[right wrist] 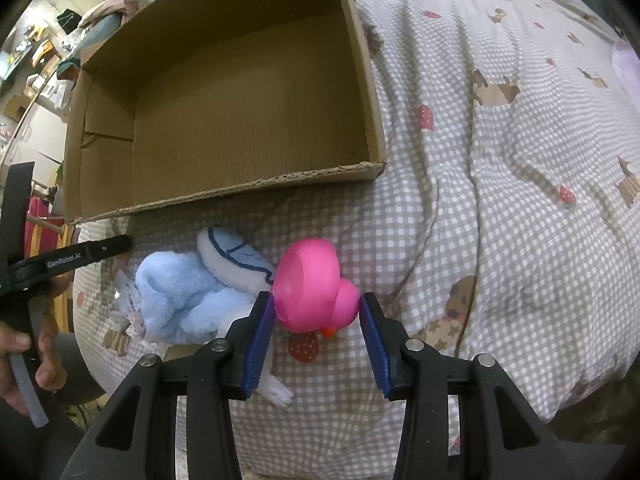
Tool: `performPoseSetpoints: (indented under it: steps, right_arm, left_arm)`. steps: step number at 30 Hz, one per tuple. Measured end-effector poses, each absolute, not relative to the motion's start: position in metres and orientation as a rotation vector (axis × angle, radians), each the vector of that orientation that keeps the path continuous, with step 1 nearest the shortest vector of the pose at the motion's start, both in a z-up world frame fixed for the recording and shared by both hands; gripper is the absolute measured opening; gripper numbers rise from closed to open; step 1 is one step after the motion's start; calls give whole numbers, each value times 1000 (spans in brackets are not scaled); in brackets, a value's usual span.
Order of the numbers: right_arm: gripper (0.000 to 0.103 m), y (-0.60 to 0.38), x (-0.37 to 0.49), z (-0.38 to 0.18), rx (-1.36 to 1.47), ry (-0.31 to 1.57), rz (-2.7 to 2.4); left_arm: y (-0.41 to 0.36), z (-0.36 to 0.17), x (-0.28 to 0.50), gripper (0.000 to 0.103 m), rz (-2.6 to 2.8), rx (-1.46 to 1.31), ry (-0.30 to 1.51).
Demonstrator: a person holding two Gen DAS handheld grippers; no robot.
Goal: Organize soft objects
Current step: 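Carry the pink duck into the box with the right gripper while the left drops the tan cylinder in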
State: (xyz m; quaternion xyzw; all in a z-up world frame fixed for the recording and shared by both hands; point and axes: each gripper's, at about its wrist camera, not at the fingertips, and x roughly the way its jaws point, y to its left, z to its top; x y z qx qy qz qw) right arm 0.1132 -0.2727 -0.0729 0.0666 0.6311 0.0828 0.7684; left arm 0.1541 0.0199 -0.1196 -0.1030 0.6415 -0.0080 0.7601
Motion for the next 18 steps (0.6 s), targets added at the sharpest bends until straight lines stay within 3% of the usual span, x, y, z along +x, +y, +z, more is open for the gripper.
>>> performPoseSetpoints:
  steps: [2,6,18]
  right_arm:
    - [46,-272,115,-75,145,1365,183]
    - [46,-274,115,-68,150,1353,180]
    - [46,-286,103,-40,130,1264,197]
  left_arm:
    - [21,-121,154,7,-14,-216,1386]
    - [31,-113,147,5,2,-244,1351]
    - [55,-50,99,4,47,-267,1198]
